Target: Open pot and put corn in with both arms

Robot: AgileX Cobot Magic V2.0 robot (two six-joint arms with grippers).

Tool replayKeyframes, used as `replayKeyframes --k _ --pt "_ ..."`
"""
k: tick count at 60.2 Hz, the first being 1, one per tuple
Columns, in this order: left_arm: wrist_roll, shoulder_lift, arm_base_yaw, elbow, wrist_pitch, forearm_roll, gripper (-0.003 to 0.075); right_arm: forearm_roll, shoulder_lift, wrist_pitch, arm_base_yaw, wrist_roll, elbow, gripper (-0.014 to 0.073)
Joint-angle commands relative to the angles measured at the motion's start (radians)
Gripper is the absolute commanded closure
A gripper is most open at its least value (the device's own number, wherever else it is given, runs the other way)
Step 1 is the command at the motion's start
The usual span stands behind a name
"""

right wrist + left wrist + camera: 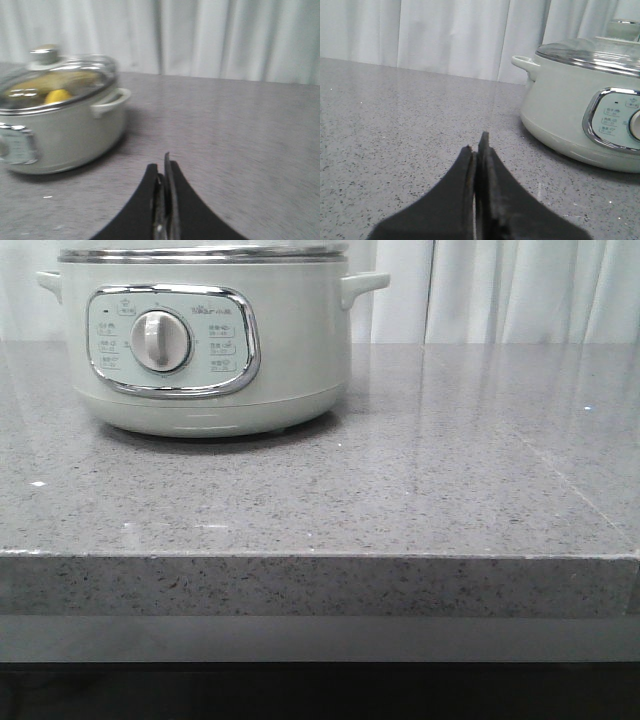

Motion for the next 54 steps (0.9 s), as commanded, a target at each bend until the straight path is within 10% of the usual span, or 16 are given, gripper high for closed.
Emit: replayKeyframes --k 1,34,54 --pt "0.0 -0.02 0.002 0.005 -0.084 -0.008 0.0741 -0.001 -0.072 -0.105 -0.07 -0.003 0.066 0.066" --pt "0.0 -0.02 0.002 0.005 -0.084 -0.008 0.0741 -0.001 -0.418 -0.218 -0.127 -0.003 0.529 0.066" --pt "0.0 -0.02 0.002 0.005 -0.084 -0.008 0.0741 -0.001 -0.416 -0.257 -0.117 -0.003 0.546 0.066"
